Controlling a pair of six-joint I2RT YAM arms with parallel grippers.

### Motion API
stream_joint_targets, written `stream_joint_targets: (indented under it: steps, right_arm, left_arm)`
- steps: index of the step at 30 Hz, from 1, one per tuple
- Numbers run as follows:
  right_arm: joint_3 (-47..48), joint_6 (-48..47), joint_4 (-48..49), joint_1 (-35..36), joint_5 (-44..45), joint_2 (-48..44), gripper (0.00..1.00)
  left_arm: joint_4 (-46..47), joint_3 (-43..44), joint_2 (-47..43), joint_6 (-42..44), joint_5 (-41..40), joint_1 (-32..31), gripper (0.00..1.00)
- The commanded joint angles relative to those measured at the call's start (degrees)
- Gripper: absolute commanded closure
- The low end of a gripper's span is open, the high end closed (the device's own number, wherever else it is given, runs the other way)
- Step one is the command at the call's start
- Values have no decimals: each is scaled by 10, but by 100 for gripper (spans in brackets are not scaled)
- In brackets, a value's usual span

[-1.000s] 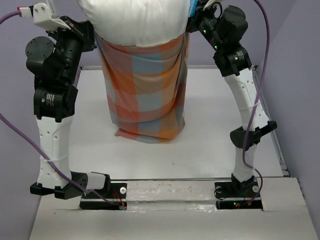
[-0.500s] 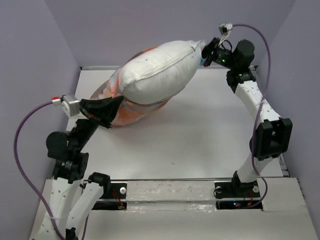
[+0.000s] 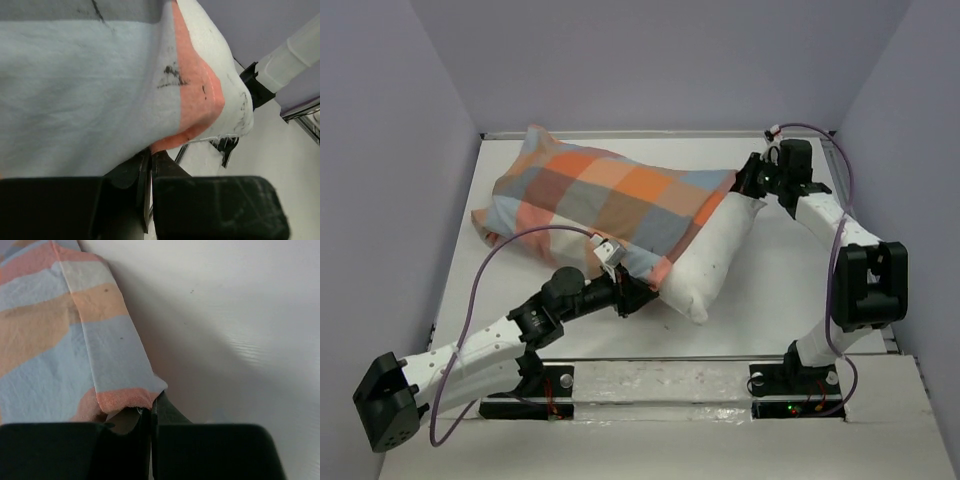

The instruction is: Put the pillow into the pillowcase

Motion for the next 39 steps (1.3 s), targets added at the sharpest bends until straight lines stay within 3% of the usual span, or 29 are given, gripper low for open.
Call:
stream_joint_targets:
  steps: [1, 2, 3, 6, 7, 11, 14, 17, 18, 19, 21, 23, 24, 27, 35, 39]
  right_arm:
    - [-7, -9, -7, -10, 138, -41, 90]
    - [-6, -8, -20, -10, 158, -47, 67]
    - [-4, -8, -21, -10, 176, -54, 53]
    - [2, -11, -47, -10, 238, -91, 25]
    - [3, -14, -57, -10, 246, -102, 23]
    - [-5, -12, -63, -10, 250, -171, 20]
    - [-45, 24, -45, -10, 212, -242, 27]
    - [-136, 63, -9, -10, 187, -322, 56]
    - [-156, 71, -10, -10, 184, -341, 80]
    - [-198, 85, -7, -10, 182, -379, 91]
    - [-240, 98, -5, -10, 180, -418, 99]
    - [-283, 107, -12, -10, 169, -452, 86]
    - [-293, 109, -26, -10, 163, -480, 66]
    - [-326, 115, -45, -10, 143, -529, 38]
    - [-399, 134, -55, -10, 66, -556, 30]
    - [-428, 138, -50, -10, 48, -561, 23]
  left_arm:
    - [119, 27, 16, 1, -16, -32, 53]
    - [113, 34, 16, 7, -9, -33, 44]
    - [102, 43, 15, 7, -1, -33, 38]
    - [43, 94, 7, 24, 30, -38, 27]
    - [5, 110, 8, 37, 38, -40, 26]
    - [-83, 205, 48, 62, 26, -45, 26]
    - [-113, 263, 125, 89, -37, -51, 32]
    - [-140, 329, 219, 127, -110, -66, 33]
    - [-146, 364, 241, 147, -148, -70, 33]
    - [-151, 396, 283, 160, -193, -72, 33]
    - [-156, 427, 322, 176, -215, -74, 32]
    - [-156, 469, 378, 205, -239, -74, 32]
    - [-163, 484, 414, 216, -241, -74, 30]
    - [-161, 531, 457, 230, -250, -74, 29]
    - [-162, 613, 574, 249, -243, -74, 32]
    - [-172, 638, 607, 256, -244, -74, 52]
